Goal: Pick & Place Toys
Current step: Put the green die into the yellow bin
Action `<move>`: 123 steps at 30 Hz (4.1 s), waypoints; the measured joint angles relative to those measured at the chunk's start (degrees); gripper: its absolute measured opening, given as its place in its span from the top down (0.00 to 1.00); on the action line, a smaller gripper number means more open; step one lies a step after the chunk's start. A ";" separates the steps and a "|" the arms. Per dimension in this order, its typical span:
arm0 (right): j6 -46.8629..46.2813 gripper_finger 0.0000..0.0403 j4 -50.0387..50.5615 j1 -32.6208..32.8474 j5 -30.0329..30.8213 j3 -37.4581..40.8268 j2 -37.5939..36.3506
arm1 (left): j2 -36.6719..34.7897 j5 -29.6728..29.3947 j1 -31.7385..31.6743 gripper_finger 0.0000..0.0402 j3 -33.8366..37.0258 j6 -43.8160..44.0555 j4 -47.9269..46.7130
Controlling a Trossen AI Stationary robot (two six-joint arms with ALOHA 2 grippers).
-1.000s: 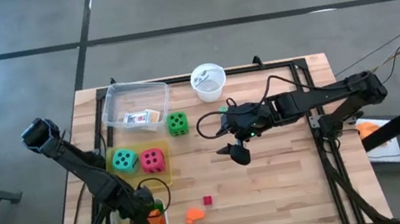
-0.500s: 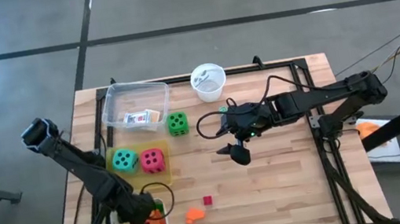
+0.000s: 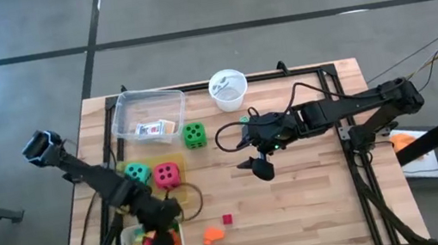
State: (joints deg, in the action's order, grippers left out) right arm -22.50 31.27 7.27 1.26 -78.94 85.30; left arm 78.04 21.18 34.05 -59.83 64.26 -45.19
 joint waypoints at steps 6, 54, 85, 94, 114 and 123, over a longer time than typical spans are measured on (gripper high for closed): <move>-0.55 0.21 0.02 0.00 -0.24 -0.12 -0.02 | 0.00 -1.62 -8.71 0.15 -1.10 -5.71 0.16; -10.10 0.21 9.27 0.11 4.96 0.10 -12.94 | 28.46 -47.55 -39.46 0.15 -14.08 -68.89 -6.84; -10.11 0.21 9.25 0.11 4.76 0.42 -12.94 | 32.86 -53.37 -39.59 0.60 -14.04 -67.05 -5.03; -9.96 0.21 9.25 0.11 4.76 0.42 -12.94 | 32.83 -53.35 -39.59 0.62 -13.99 -66.82 -5.03; -8.52 0.21 9.24 0.11 4.76 0.44 -12.92 | 27.60 -38.05 -37.50 0.62 -25.23 -65.25 -13.61; -7.08 0.21 9.27 0.11 4.72 0.46 -12.92 | 24.04 -31.35 -34.20 0.62 -29.32 -61.50 -20.87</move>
State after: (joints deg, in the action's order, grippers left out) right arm -29.58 40.53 7.38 5.98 -78.48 72.38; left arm 102.08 -10.17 -0.15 -89.15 2.77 -66.06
